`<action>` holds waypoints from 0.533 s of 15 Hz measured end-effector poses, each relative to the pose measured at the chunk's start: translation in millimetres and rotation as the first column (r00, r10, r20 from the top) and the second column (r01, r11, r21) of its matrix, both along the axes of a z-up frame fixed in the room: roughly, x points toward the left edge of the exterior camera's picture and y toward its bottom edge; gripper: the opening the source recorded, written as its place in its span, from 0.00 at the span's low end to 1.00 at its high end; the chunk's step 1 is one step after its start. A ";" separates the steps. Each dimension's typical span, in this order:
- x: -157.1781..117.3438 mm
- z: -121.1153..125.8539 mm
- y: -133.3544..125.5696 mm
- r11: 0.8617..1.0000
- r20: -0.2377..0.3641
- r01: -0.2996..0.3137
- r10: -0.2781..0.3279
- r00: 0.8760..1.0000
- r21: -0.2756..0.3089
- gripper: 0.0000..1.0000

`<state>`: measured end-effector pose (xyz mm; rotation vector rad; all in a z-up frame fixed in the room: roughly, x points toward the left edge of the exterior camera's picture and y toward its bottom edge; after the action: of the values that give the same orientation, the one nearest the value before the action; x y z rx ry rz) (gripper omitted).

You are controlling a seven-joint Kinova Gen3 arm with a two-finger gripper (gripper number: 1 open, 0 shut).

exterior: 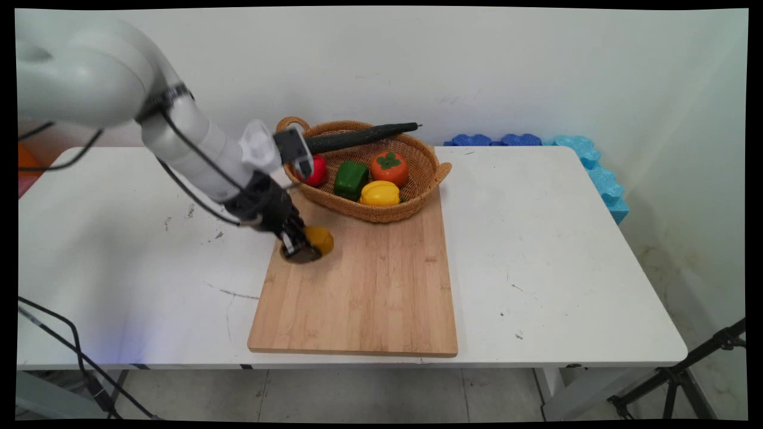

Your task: Place the picked object in the vegetable basket

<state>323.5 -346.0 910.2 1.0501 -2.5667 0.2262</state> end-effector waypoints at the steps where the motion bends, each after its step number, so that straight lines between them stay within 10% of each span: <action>1: 1.3 10.8 -4.4 1.000 -0.005 -0.005 0.005 1.000 -0.001 0.00; 8: 18.6 85.2 -80.6 0.980 -0.082 -0.195 0.192 0.978 -0.032 0.00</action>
<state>342.1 -426.6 995.5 1.2690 -2.3809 0.2782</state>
